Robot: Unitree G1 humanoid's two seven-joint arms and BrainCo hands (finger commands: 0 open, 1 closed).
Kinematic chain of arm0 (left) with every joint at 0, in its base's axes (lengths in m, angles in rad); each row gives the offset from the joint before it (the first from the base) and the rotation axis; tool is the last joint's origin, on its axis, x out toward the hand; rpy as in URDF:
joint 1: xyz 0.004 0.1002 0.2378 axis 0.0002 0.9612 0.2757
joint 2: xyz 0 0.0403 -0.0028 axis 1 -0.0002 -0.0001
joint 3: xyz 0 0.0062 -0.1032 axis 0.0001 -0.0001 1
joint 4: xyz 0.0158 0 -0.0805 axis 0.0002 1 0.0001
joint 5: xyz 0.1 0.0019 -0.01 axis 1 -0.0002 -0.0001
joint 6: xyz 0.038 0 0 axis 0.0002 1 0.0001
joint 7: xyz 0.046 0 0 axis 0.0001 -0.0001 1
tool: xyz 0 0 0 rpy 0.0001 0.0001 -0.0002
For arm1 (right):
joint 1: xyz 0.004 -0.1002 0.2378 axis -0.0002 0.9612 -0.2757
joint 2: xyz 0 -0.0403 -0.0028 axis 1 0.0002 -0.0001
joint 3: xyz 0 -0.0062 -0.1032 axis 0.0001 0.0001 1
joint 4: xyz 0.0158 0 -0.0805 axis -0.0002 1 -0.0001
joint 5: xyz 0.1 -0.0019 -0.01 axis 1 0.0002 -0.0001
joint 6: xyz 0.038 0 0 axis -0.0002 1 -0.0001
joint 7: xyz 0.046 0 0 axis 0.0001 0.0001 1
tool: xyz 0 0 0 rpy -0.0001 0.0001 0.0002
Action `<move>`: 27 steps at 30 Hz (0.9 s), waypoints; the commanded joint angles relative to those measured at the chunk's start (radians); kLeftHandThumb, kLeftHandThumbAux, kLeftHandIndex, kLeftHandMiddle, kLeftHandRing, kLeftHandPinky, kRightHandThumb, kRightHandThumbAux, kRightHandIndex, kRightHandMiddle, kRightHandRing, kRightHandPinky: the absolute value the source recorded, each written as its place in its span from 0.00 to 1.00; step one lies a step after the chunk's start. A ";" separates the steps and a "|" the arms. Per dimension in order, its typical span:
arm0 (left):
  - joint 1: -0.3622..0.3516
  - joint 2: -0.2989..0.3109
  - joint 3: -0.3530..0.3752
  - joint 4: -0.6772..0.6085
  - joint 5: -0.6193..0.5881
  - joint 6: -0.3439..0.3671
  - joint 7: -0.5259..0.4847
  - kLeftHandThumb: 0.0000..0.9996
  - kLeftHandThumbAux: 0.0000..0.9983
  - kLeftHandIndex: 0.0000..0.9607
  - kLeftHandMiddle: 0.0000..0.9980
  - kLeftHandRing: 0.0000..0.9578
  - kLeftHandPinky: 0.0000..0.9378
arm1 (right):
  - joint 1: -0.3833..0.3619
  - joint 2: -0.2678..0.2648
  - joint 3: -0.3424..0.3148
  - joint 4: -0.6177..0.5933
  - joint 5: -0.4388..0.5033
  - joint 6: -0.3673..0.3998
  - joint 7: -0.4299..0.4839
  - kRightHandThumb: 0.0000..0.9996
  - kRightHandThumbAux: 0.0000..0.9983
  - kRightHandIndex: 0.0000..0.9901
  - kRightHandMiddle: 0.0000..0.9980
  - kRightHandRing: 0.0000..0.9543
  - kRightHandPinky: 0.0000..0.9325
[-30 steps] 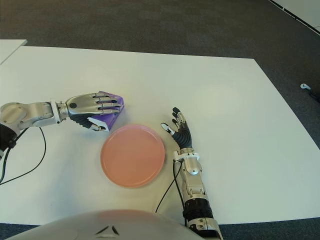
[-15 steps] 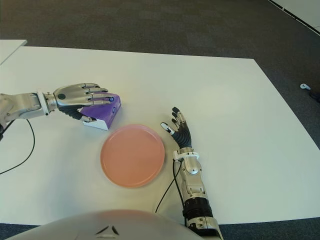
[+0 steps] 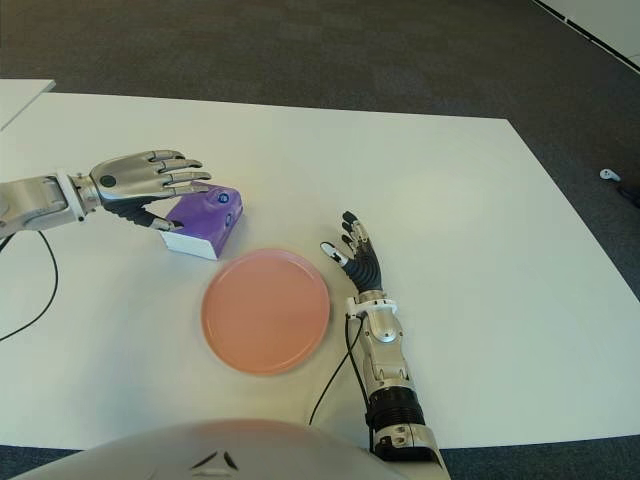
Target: Put the tissue paper into the plate.
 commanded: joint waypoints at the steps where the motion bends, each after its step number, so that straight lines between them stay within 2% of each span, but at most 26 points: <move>1: 0.028 0.019 0.023 -0.030 -0.027 0.018 -0.032 0.46 0.06 0.00 0.00 0.00 0.00 | 0.051 -0.007 0.007 0.127 -0.014 0.009 0.012 0.00 0.56 0.00 0.00 0.00 0.00; 6: 0.042 0.025 0.042 -0.050 -0.037 0.035 -0.041 0.45 0.06 0.00 0.00 0.00 0.00 | 0.040 -0.009 0.019 0.137 -0.030 -0.012 0.009 0.00 0.53 0.00 0.00 0.00 0.00; 8: 0.047 0.028 0.048 -0.055 -0.037 0.040 -0.035 0.44 0.06 0.00 0.00 0.00 0.00 | 0.023 -0.019 0.013 0.192 -0.028 -0.043 0.018 0.00 0.53 0.00 0.00 0.00 0.00; 14: 0.059 0.031 0.055 -0.059 -0.032 0.049 -0.018 0.43 0.07 0.00 0.00 0.00 0.00 | 0.033 -0.021 0.013 0.207 -0.019 -0.064 0.023 0.00 0.53 0.00 0.00 0.00 0.00; 22: 0.073 0.017 0.040 -0.036 -0.021 0.042 0.003 0.41 0.07 0.00 0.00 0.00 0.00 | 0.028 -0.019 0.007 0.212 -0.003 -0.060 0.032 0.00 0.55 0.00 0.00 0.00 0.00; 27: 0.067 0.012 0.026 -0.016 -0.037 0.005 -0.021 0.41 0.07 0.00 0.00 0.00 0.00 | 0.025 -0.021 0.008 0.208 -0.006 -0.052 0.031 0.00 0.56 0.00 0.00 0.00 0.00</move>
